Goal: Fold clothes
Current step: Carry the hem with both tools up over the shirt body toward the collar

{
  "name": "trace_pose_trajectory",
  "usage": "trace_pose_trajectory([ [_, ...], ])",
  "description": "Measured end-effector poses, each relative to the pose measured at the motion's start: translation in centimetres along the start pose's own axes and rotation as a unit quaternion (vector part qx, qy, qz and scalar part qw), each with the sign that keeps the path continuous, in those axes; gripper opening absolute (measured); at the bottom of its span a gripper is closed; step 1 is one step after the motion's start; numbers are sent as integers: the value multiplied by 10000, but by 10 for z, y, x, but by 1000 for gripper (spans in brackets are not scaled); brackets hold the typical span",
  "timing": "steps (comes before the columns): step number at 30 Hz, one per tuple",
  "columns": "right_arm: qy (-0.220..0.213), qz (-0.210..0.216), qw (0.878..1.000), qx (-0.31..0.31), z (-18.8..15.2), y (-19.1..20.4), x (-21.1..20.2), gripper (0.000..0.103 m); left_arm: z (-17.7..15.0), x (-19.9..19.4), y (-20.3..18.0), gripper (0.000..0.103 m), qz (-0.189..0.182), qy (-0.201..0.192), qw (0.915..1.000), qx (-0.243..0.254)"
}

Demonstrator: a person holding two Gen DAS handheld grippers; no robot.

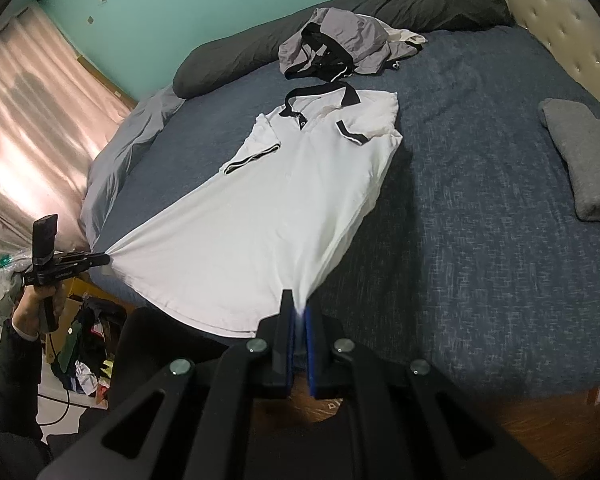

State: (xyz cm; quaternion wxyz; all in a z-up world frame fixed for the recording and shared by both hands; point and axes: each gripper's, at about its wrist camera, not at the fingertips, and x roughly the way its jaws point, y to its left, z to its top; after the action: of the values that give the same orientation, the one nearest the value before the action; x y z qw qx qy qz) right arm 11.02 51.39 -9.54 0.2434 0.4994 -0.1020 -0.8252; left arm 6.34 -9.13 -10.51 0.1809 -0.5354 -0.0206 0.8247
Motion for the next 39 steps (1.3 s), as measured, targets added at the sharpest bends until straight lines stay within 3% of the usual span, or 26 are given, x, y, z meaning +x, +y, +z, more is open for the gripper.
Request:
trace_pose_trajectory([
  [20, 81, 106, 9992, -375, -23, 20, -37, 4, -29, -21, -12, 3, -104, -18, 9998, 169],
  [30, 159, 141, 9993, -319, -20, 17, -26, 4, -16, -8, -8, 3, -122, -21, 9999, 68],
  [39, 213, 227, 9993, -208, 8, 13, -4, 4, 11, 6, 5, 3, -132, -84, 9999, -69],
])
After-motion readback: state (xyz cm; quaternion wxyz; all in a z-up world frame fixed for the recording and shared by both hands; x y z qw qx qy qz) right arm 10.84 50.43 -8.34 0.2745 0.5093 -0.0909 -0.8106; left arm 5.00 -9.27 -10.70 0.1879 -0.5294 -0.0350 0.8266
